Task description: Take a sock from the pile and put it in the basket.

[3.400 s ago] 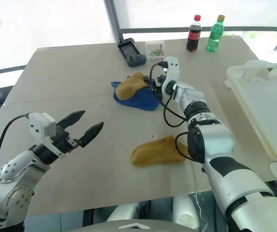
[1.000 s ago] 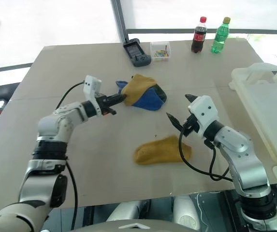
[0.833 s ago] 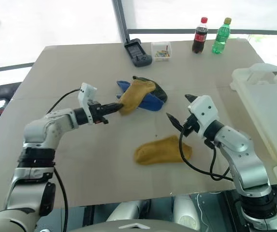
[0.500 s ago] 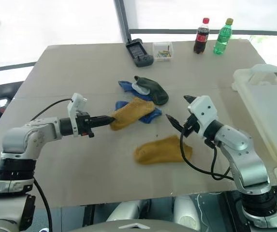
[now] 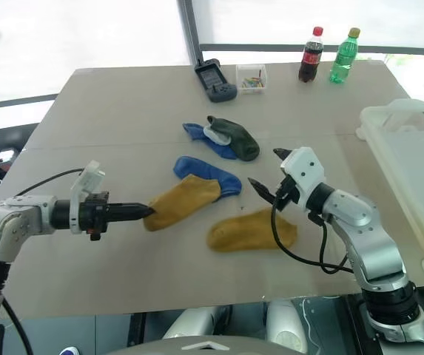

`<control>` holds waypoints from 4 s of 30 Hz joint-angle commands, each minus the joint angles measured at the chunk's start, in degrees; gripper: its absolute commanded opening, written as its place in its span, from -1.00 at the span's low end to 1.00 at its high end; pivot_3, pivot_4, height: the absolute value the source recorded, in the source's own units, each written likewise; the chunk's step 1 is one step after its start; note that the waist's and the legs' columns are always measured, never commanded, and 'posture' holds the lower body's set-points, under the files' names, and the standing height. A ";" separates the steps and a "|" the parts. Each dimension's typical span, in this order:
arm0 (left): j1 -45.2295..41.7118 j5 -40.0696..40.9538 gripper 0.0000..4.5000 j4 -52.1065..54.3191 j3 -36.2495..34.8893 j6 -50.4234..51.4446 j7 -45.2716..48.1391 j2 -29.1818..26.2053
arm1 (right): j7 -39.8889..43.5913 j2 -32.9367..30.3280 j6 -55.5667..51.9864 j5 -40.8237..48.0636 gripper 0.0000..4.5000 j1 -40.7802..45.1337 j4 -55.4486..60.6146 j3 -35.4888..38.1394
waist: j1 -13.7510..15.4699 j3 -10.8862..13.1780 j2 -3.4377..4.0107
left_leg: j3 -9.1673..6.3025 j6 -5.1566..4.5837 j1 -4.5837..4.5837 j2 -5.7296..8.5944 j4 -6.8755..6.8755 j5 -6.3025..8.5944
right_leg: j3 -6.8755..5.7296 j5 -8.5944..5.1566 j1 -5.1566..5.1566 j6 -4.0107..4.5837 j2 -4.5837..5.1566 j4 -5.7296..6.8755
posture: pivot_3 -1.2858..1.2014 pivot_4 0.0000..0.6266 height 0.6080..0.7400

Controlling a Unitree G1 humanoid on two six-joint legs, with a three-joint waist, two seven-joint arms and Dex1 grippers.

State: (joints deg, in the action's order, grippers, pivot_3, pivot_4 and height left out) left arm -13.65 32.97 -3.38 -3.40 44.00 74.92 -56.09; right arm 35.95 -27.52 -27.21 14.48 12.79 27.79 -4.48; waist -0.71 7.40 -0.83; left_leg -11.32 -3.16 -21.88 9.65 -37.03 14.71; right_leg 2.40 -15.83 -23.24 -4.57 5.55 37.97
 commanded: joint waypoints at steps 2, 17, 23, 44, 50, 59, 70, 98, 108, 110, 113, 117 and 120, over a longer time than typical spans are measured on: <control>-0.34 -6.21 -0.96 -4.57 2.26 -9.14 3.02 -2.14 | 2.51 0.05 -3.49 4.15 1.00 0.62 2.50 -1.82 | -0.01 0.00 -0.01 | 0.00 0.00 -0.02 0.00 0.00 0.00 | 0.00 0.00 0.00 0.00 0.00 -0.01 | 0.03 -0.52 1.00; 9.89 -11.70 -0.96 -2.11 -3.21 -26.40 0.07 -1.38 | 12.30 4.67 -4.61 2.13 1.00 14.33 -10.18 -19.64 | -0.13 0.03 0.02 | 0.04 -0.01 0.06 -0.06 0.13 0.01 | 0.03 0.00 -0.01 0.01 -0.03 -0.01 | 0.03 -0.52 1.00; 17.39 -9.39 -0.96 7.54 -8.17 -23.49 -5.36 1.18 | 14.91 7.54 -2.22 -0.82 1.00 18.03 -18.04 -23.60 | -0.31 0.02 0.00 | 0.06 -0.01 0.03 -0.03 0.10 0.01 | 0.05 0.00 -0.01 0.01 -0.02 -0.05 | 0.03 -0.52 1.00; 26.68 -3.55 -1.00 22.46 -12.59 -18.64 -14.39 8.26 | 15.52 12.05 0.49 -8.30 -0.98 20.63 -27.93 -23.44 | -0.27 0.02 0.03 | 0.06 0.02 0.07 -0.06 0.11 0.02 | 0.04 0.02 -0.01 0.04 -0.09 -0.04 | 0.03 -0.52 1.00; 25.06 9.74 -1.00 27.59 -16.41 -8.90 -11.92 6.28 | 16.86 5.63 -11.42 0.52 -0.98 19.14 -12.70 -13.99 | 0.00 0.03 0.03 | -0.01 0.02 -0.01 -0.06 0.11 0.03 | -0.02 0.02 -0.02 0.04 -0.06 -0.08 | 0.03 -0.52 1.00; 6.20 13.09 -1.00 27.27 -0.22 0.97 -14.28 9.49 | 17.00 -11.70 -24.09 7.76 -0.98 8.94 2.28 -2.41 | 0.68 0.08 0.09 | 0.03 -0.01 -0.02 0.00 0.09 0.06 | -0.01 0.02 0.01 0.04 0.06 -0.13 | 0.03 -0.52 1.00; -4.61 -2.25 -1.00 15.12 16.92 -7.84 -11.94 17.78 | 8.39 -15.48 -24.28 5.82 -0.98 -3.46 7.05 -0.29 | 0.10 0.08 0.04 | 0.12 -0.03 -0.06 -0.09 0.06 0.07 | 0.07 0.02 0.04 0.03 0.03 -0.13 | 0.03 -0.52 1.00; -6.42 -13.14 -0.21 7.86 22.31 -16.11 -8.22 21.35 | 0.57 -17.44 -22.64 2.84 -0.30 -13.41 14.91 -5.53 | 1.53 0.06 0.00 | -0.01 -0.03 -0.04 -0.05 -0.14 0.07 | -0.04 0.03 0.15 0.02 0.03 -0.12 | 0.03 -0.52 1.00; -10.41 -5.32 0.50 4.90 11.50 -8.49 -13.17 25.07 | -1.20 -12.46 -20.76 8.93 0.43 -16.82 19.25 6.89 | 1.55 0.07 -0.04 | -0.07 -0.03 0.00 -0.04 -0.20 0.07 | -0.07 0.03 0.24 0.01 0.01 -0.09 | 0.03 -0.52 1.00; -12.67 -5.25 0.50 1.97 11.54 -5.59 -13.98 26.10 | -1.27 -12.20 -20.16 9.33 0.43 -17.07 19.45 7.76 | 1.58 0.06 -0.05 | -0.07 -0.03 0.02 -0.04 -0.23 0.07 | -0.09 0.03 0.26 0.01 0.02 -0.10 | 0.03 -0.52 1.00; -16.07 -6.38 0.50 -3.70 12.77 -3.21 -14.64 27.97 | -2.12 -11.95 -19.26 9.09 0.43 -17.28 19.90 8.61 | 1.54 0.07 -0.08 | -0.07 -0.04 0.00 0.01 -0.26 0.07 | -0.11 0.04 0.26 0.00 0.04 -0.09 | 0.03 -0.52 1.00; -21.38 -10.73 0.50 -14.67 14.65 -5.08 -15.88 30.82 | -4.30 -10.59 -19.39 9.29 0.43 -17.29 20.95 9.57 | 1.56 0.06 -0.11 | -0.07 -0.04 -0.01 0.02 -0.29 0.07 | -0.11 0.04 0.26 -0.01 0.04 -0.07 | 0.03 -0.52 1.00; -28.69 -15.43 0.50 -29.53 12.94 -13.03 -23.48 35.76 | -6.73 -9.56 -19.40 8.18 0.43 -17.28 21.71 9.25 | 1.97 -0.01 -0.20 | -0.11 -0.04 0.05 0.01 -0.32 0.07 | -0.11 0.04 0.37 -0.01 0.05 -0.06 | 0.03 -0.52 1.00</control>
State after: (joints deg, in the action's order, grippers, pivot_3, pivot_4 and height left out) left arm -40.59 21.23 -25.93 10.48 34.69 56.62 -21.16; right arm 30.66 -37.59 -47.38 22.93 -4.81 46.76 3.40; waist 1.26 7.39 -1.03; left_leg -11.47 -3.20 -21.74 9.67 -37.42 14.78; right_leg 2.26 -15.77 -22.78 -4.61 5.60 37.89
